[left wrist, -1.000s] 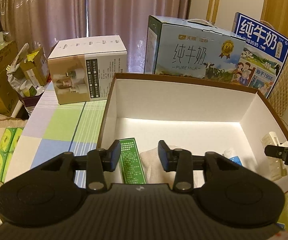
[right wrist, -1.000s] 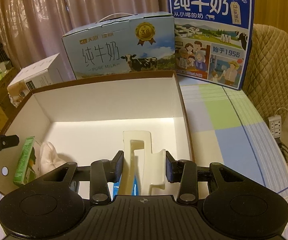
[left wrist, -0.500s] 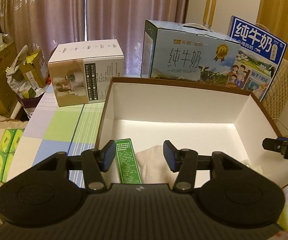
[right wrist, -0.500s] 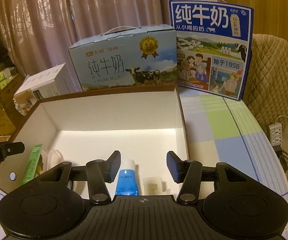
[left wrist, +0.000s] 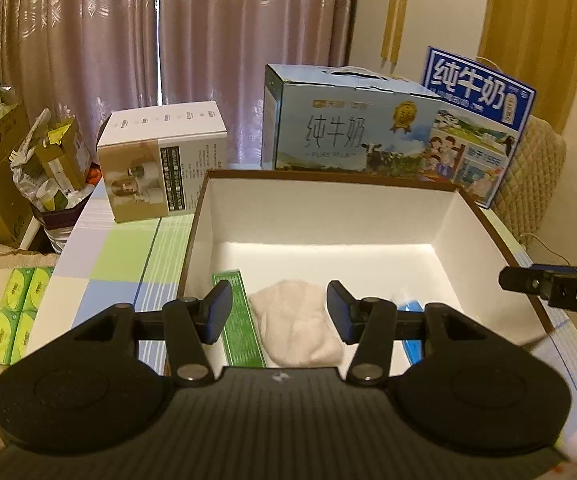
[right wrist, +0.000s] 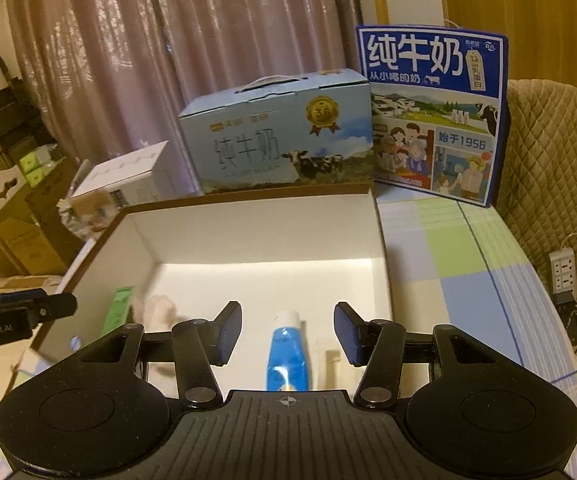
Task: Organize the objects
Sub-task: 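Withdraw both grippers from the box toward the remaining items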
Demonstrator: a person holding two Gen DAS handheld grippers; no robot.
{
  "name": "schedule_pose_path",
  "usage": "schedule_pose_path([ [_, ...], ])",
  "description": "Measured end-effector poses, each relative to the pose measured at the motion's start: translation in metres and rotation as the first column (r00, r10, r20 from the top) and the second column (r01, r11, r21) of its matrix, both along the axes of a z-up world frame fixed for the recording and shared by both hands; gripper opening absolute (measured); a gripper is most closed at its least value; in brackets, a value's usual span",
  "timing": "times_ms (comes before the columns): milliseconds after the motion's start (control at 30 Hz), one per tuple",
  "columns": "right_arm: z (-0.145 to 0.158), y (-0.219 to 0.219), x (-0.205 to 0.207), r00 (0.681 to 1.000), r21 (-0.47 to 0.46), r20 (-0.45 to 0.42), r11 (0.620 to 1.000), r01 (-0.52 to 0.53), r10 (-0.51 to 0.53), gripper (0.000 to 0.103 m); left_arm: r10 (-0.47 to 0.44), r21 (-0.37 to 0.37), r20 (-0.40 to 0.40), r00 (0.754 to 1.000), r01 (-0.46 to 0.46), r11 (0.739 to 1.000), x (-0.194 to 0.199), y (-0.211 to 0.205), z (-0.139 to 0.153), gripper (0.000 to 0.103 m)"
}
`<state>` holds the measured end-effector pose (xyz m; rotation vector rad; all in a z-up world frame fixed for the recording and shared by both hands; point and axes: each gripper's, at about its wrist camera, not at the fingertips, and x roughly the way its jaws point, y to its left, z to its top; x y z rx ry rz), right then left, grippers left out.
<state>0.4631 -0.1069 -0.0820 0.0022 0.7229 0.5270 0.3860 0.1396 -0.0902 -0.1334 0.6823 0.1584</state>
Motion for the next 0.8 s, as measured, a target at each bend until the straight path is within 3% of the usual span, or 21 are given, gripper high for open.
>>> schedule_pose_path([
  [367,0.000,-0.024,-0.059,0.996,0.012,-0.048,0.997,-0.072,0.072,0.048,-0.137,-0.011,-0.033,0.990,0.136,0.991,-0.062,-0.031,0.002,0.047],
  [800,-0.042,-0.030,-0.091,0.975,-0.047,-0.165,0.987,-0.155,0.145,0.048,-0.309,-0.041,-0.145,0.940,0.306,0.951,-0.080,-0.053,-0.043,0.047],
])
